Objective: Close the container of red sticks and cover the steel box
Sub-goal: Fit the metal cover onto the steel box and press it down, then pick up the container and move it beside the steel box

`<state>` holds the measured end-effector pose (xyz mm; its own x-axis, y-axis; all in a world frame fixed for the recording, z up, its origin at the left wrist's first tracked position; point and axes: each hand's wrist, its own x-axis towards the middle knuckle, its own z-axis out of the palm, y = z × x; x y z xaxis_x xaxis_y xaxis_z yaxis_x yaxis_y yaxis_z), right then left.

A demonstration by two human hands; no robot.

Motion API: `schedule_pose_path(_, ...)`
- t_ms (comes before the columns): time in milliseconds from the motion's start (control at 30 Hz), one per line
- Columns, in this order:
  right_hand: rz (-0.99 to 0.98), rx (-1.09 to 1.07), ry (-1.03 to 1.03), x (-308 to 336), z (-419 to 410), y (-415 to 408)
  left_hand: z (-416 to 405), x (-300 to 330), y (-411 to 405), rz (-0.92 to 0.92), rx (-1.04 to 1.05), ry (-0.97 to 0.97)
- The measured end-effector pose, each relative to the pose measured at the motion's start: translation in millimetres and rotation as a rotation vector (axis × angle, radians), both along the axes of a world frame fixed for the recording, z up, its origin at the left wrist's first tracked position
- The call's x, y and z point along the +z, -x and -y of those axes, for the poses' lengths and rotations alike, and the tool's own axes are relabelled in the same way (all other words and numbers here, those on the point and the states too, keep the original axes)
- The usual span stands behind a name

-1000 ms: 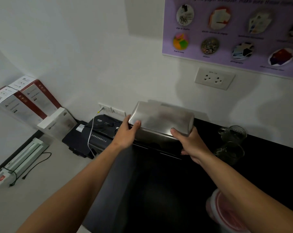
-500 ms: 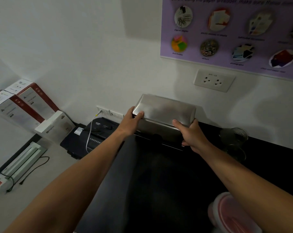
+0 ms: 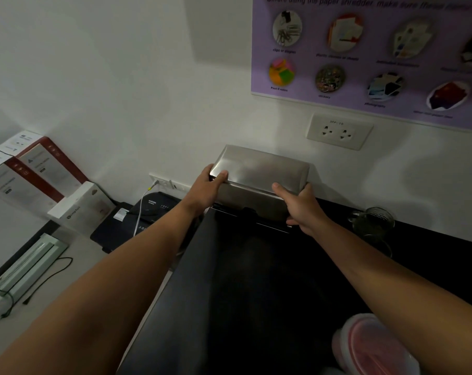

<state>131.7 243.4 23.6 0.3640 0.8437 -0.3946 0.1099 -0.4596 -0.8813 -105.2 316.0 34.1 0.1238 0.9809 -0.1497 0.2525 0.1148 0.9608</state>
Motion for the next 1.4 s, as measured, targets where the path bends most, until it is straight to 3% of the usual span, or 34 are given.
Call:
schedule_pose_path(433,-0.036,0.059,0.038,-1.4,-2.6,-9.6,5.2,5.6,-2.4,-0.107,0.095,-0.007)
schedule_pose_path(700,0.26,0.323,-0.011,18.1,53.7,-46.4,43.1,18.2,10.5,-0.221,0.138,0.045)
schedule_pose_path(867,0.347,0.584,-0.112,43.2,106.4,-75.9,95.6,31.7,15.5,-0.229,-0.02,0.0)
schedule_pose_path(967,0.497,0.722,-0.131,58.5,131.2,-94.0,127.5,40.3,13.9,-0.272,-0.137,-0.006)
schedule_pose_path(1400,0.743,0.937,-0.12,57.6,234.7,-133.9,258.0,6.7,-49.1,-0.137,-0.343,0.026)
